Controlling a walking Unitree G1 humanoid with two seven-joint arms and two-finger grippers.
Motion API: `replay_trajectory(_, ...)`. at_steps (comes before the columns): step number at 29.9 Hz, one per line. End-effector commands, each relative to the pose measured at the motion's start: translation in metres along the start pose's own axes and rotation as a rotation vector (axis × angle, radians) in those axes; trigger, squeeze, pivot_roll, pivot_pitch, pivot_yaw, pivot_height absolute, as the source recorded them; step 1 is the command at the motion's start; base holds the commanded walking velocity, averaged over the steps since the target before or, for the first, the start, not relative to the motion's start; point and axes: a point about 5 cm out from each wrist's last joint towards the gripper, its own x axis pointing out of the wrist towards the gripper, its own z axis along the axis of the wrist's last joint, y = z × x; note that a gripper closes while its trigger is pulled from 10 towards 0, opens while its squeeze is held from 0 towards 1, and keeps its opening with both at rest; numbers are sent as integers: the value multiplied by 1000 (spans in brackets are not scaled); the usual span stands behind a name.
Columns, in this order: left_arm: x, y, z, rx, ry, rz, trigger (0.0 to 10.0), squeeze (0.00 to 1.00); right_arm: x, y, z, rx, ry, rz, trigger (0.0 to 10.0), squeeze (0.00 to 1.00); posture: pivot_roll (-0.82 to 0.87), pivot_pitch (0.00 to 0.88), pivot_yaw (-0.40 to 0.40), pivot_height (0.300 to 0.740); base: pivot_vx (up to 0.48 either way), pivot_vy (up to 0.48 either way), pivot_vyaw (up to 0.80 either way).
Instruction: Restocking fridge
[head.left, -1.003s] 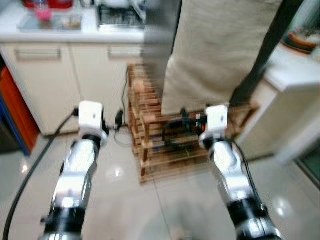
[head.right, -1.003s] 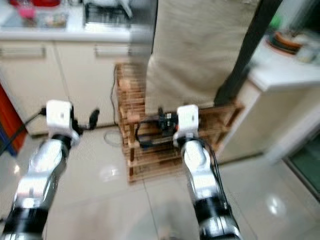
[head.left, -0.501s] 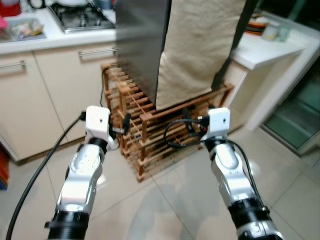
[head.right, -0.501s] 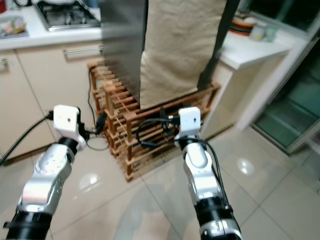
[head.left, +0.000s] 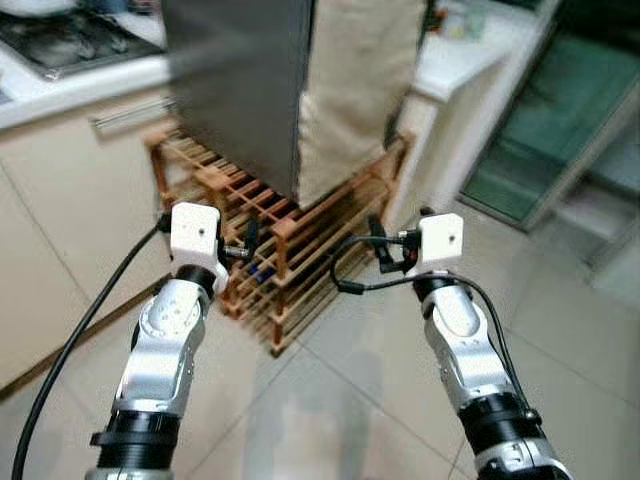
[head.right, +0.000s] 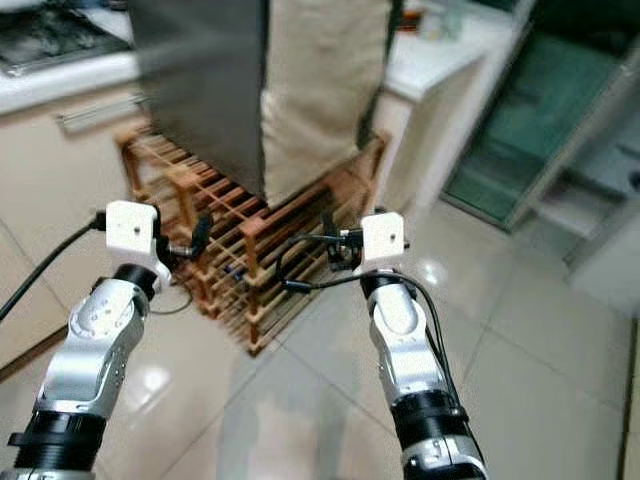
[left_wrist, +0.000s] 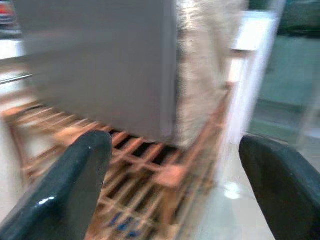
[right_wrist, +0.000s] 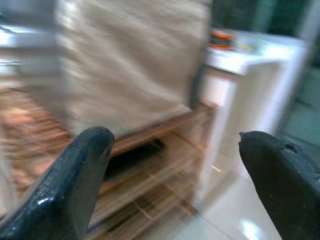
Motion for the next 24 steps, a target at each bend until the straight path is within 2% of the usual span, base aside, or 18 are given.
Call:
replay_trajectory(1,0,7,1,23,-1,16,10000,0,4,-1,6,25,-19,-20,10000,0,-28,0,-49,740,0,458,-744)
replay_trajectory(7,0,14,0,32,4,36,10000,0,4,-4,5,32,-10,-33,10000,0,-35,0,-45,740,0,449,-738)
replay_trajectory(10,1,17,1,42,-2,72,10000,0,5,-6,7,28,-17,-33,10000,0,-38,0,-43,740,0,0,-731)
replay_trajectory(16,3,11,14,-10,-77,63,10000,0,8,-8,19,-3,-64,-37,10000,0,-36,0,-46,740,0,0,0)
replay_trajectory(19,3,11,16,-10,-84,67,10000,0,8,-7,21,-5,-75,-36,10000,0,-37,0,-52,740,0,0,0)
replay_trajectory(20,-6,12,19,11,-88,61,10000,0,-9,-15,19,-15,-49,-63,10000,0,-28,0,-64,740,0,0,0)
replay_trajectory(21,-25,18,20,38,-90,54,10000,0,-32,-22,16,-43,-15,-67,10000,0,-36,0,-63,740,0,0,0)
replay_trajectory(22,-25,18,20,38,-90,54,10000,0,-32,-22,16,-43,-15,-67,10000,0,-36,0,-63,740,0,0,0)
replay_trajectory(23,-44,26,13,46,-60,56,10000,0,-52,-29,11,-51,24,-61,10000,0,-35,0,-59,740,0,0,0)
replay_trajectory(24,-50,29,10,44,-46,59,10000,0,-59,-32,8,-47,40,-62,10000,0,-35,0,-59,740,0,0,0)
